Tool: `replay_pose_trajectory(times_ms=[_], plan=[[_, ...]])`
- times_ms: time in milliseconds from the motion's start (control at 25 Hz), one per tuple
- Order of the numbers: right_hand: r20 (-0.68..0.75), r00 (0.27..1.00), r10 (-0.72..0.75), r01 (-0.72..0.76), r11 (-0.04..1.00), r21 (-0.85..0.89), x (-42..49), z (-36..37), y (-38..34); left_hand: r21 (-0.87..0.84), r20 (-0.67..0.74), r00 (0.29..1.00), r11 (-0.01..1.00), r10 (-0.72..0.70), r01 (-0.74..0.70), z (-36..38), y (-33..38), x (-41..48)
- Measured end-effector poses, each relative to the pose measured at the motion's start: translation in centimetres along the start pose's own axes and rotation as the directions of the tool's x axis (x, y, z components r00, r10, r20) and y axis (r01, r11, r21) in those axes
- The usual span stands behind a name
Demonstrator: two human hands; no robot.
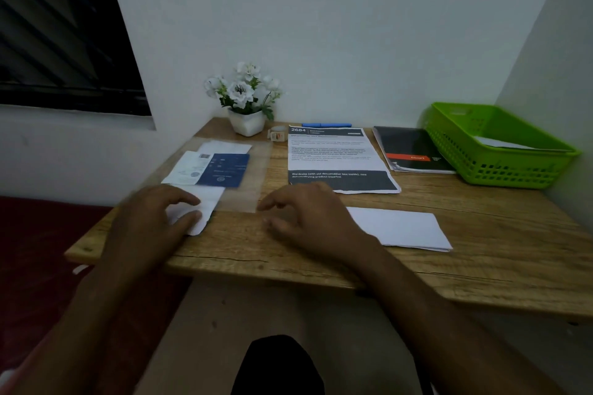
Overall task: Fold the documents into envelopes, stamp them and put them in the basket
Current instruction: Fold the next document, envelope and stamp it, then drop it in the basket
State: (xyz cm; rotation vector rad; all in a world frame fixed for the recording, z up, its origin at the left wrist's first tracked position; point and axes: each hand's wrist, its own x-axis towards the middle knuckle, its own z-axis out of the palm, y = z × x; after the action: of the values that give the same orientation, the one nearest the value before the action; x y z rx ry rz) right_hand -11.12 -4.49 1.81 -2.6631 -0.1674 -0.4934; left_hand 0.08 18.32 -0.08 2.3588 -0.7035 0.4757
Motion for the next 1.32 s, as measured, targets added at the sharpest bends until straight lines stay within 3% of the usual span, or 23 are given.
replay_pose_trajectory(times_ms=[120,400,600,760,840,1040,1160,1320], plan=[[0.043,0.994,-0.097,0.098,0.995,-0.024,2.3,2.4,-2.4,0.024,-0.012,0.996,0.995,-0.093,0.093,-0.8,-2.3,-0.9],[0.152,0.948,-0.279,0.309,0.919,-0.245,5.5,5.0,-4.3,-0.061,0.084,0.989,0.990,-0.118,0.123,-1.7,-3.3,-1.6],[0.171,0.892,-0.419,0.452,0.810,-0.374,5.7,5.1,-4.5,-0.028,0.081,0.996,0.999,0.026,-0.024,-2.2,-3.6,-1.4],[0.033,0.932,-0.361,0.357,0.899,-0.253,5.1,5.4,-4.7,0.050,0.051,0.982,0.982,0.181,-0.183,-2.4,-3.4,-1.2],[-0.021,0.940,-0.340,0.322,0.907,-0.274,5.1,5.7,-4.6,0.068,0.019,0.972,0.970,0.234,-0.235,-2.6,-3.0,-0.7],[-0.213,0.927,-0.310,0.273,0.944,-0.185,4.8,5.1,-4.7,-0.043,-0.081,0.937,0.938,0.341,-0.345,-3.3,-1.5,-0.5],[-0.408,0.889,-0.206,0.244,0.969,0.042,3.4,3.7,-4.4,-0.226,-0.200,0.938,0.918,0.282,-0.324,-3.5,-0.6,-0.8],[-0.607,0.794,0.040,0.259,0.881,0.397,1.4,0.6,-3.4,-0.348,-0.257,0.932,0.875,0.255,-0.335,-3.4,1.6,0.4]])
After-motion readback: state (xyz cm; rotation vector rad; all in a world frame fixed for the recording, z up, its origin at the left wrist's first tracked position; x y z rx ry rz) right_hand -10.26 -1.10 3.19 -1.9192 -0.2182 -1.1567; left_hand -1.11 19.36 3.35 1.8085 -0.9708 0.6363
